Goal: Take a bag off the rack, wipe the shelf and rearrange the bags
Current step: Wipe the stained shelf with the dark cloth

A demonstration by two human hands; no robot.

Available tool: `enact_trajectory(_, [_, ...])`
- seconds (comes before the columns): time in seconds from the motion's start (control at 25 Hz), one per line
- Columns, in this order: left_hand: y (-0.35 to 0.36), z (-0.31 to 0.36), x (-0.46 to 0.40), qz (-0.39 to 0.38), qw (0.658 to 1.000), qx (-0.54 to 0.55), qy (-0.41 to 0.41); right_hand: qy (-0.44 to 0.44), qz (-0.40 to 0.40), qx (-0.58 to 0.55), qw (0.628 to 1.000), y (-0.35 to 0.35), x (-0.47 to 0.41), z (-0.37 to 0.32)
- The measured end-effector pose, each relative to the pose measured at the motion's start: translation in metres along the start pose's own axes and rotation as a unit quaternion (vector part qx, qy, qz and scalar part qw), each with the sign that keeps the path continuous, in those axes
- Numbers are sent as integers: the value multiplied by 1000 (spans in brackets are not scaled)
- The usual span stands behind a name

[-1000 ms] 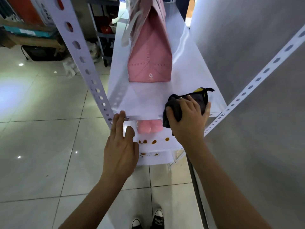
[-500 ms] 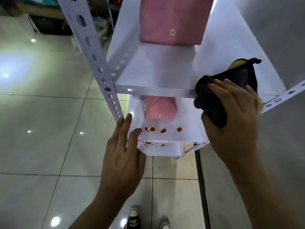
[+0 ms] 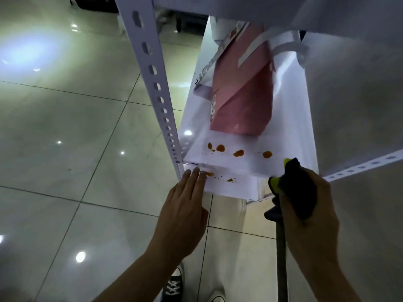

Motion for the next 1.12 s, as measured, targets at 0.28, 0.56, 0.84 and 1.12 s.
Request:
enact_trajectory(0.28, [40, -33, -28, -51, 997, -44, -49, -136, -42, 242, 960, 61, -53, -9])
enact_trajectory(0.56, [34, -45, -40, -31, 997, -68, -20, -267, -6, 351, 897, 118, -64, -25])
enact_trajectory(0.84, [31, -44, -40, -59, 994, -81, -35, -245, -97, 366, 892, 181, -67, -20])
enact_trajectory(1.12, [25, -50, -39, -63, 992, -106, -34, -139, -58, 379, 913, 177, -65, -12])
Point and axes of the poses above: each hand's wrist, its own x-axis away from the middle knuckle, its own y-axis out of the palm, z = x × y, the point moved 2 cm from there along -x, towards the middle knuckle, and after that the axes turned 11 degrees about x, right-handed, at the moved point
